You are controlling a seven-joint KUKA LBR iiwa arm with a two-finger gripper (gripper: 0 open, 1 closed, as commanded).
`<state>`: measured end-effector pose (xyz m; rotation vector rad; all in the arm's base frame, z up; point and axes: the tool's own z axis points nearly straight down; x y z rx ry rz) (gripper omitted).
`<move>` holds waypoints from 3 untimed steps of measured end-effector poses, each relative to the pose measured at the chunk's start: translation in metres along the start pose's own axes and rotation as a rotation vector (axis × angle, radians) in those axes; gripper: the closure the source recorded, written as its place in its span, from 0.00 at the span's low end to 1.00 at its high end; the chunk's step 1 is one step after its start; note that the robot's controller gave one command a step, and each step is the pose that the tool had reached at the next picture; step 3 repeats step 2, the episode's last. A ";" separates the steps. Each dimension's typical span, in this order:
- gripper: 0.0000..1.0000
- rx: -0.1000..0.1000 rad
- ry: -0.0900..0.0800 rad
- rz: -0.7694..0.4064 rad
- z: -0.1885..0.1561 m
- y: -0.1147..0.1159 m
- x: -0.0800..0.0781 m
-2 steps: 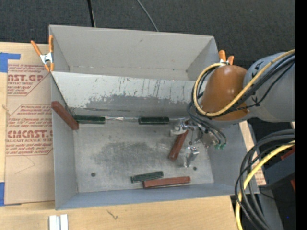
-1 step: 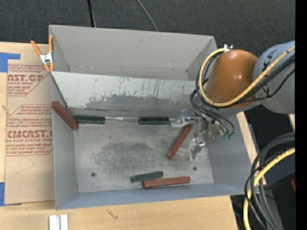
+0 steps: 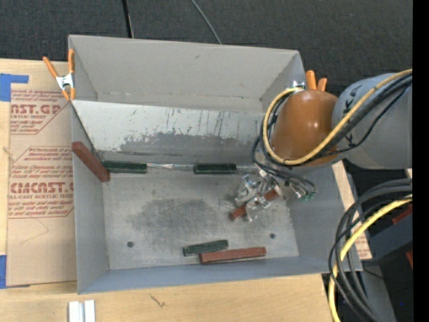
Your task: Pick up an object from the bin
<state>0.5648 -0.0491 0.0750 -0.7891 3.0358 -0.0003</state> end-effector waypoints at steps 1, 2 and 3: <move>1.00 0.000 0.000 0.000 0.000 0.000 0.000; 1.00 -0.001 0.000 -0.107 -0.142 -0.016 0.000; 1.00 -0.001 0.000 -0.107 -0.142 -0.016 0.000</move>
Offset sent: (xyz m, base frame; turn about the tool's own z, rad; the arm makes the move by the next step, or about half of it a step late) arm 0.0057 -0.0153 0.1420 -0.1087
